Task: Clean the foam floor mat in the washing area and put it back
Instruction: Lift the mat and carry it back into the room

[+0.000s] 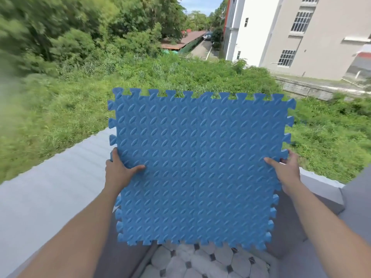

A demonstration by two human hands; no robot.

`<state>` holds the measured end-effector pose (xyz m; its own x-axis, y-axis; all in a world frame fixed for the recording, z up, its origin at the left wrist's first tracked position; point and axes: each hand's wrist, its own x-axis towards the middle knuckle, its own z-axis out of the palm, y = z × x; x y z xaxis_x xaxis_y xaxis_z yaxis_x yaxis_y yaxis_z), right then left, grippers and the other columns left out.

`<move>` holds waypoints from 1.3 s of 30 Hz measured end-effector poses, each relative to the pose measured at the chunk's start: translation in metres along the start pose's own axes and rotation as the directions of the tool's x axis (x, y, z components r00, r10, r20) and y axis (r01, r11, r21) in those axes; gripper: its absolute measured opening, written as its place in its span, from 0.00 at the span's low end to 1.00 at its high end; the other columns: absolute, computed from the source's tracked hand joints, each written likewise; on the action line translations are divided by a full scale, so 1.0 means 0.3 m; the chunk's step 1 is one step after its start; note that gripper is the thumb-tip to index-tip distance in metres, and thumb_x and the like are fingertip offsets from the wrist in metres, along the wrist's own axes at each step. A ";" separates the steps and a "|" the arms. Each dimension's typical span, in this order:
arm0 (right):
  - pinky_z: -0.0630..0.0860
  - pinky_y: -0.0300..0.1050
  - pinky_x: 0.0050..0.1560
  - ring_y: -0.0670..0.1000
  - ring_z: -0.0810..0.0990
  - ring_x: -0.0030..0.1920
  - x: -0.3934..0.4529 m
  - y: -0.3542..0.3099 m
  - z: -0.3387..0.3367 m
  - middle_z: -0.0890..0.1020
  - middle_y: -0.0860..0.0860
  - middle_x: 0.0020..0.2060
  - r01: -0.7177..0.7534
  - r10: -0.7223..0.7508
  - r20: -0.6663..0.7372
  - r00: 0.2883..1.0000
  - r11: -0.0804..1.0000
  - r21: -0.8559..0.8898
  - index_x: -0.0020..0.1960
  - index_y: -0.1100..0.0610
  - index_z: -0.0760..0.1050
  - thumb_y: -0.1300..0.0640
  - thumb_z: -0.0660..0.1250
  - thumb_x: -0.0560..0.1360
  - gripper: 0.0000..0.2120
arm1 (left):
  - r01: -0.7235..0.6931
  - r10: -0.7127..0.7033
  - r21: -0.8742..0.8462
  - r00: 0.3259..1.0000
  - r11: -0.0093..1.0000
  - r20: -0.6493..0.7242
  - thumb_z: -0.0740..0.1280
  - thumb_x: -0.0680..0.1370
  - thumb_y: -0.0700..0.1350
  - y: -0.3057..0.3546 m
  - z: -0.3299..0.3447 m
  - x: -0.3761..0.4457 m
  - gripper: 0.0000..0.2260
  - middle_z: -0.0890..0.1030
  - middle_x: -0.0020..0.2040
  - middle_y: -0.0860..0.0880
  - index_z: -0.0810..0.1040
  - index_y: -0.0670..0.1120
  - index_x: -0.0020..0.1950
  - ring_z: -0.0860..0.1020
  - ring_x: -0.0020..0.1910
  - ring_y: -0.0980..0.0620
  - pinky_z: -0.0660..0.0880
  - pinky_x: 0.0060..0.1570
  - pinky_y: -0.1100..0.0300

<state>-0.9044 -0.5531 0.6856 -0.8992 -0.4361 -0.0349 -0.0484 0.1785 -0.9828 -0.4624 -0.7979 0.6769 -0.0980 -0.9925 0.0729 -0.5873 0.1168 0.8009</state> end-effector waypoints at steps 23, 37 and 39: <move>0.75 0.63 0.62 0.55 0.81 0.54 -1.036 -0.253 1.132 0.80 0.53 0.53 0.187 -0.166 0.701 0.694 0.981 0.047 0.71 0.45 0.60 0.52 0.79 0.64 0.42 | 0.415 -0.390 -0.099 0.709 0.904 -0.587 0.76 0.63 0.63 -0.801 -1.199 -0.894 0.53 0.66 0.63 0.38 0.46 0.53 0.77 0.71 0.60 0.40 0.70 0.58 0.49; 0.71 0.50 0.57 0.57 0.79 0.51 -2.227 -0.310 1.462 0.82 0.58 0.55 0.520 -0.368 0.927 0.077 0.808 0.277 0.68 0.59 0.71 0.43 0.75 0.70 0.33 | 0.680 -0.450 -0.317 0.021 0.661 -0.893 0.77 0.64 0.60 -0.955 -1.630 -1.982 0.50 0.67 0.67 0.36 0.51 0.50 0.75 0.67 0.65 0.37 0.67 0.61 0.44; 0.71 0.49 0.56 0.56 0.80 0.51 -2.387 -0.292 1.475 0.82 0.56 0.50 0.486 -0.360 0.933 -0.006 0.814 0.318 0.68 0.56 0.70 0.42 0.75 0.69 0.33 | 0.692 -0.429 -0.373 -0.100 0.618 -0.898 0.77 0.63 0.60 -0.936 -1.611 -2.131 0.49 0.68 0.66 0.37 0.52 0.50 0.74 0.69 0.64 0.37 0.69 0.59 0.44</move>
<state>-0.0639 -0.6469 0.7162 0.4286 -0.8844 0.1846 -0.3381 -0.3465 -0.8750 0.1533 -0.2136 0.6927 0.9831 0.0169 0.1824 -0.1315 -0.6281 0.7669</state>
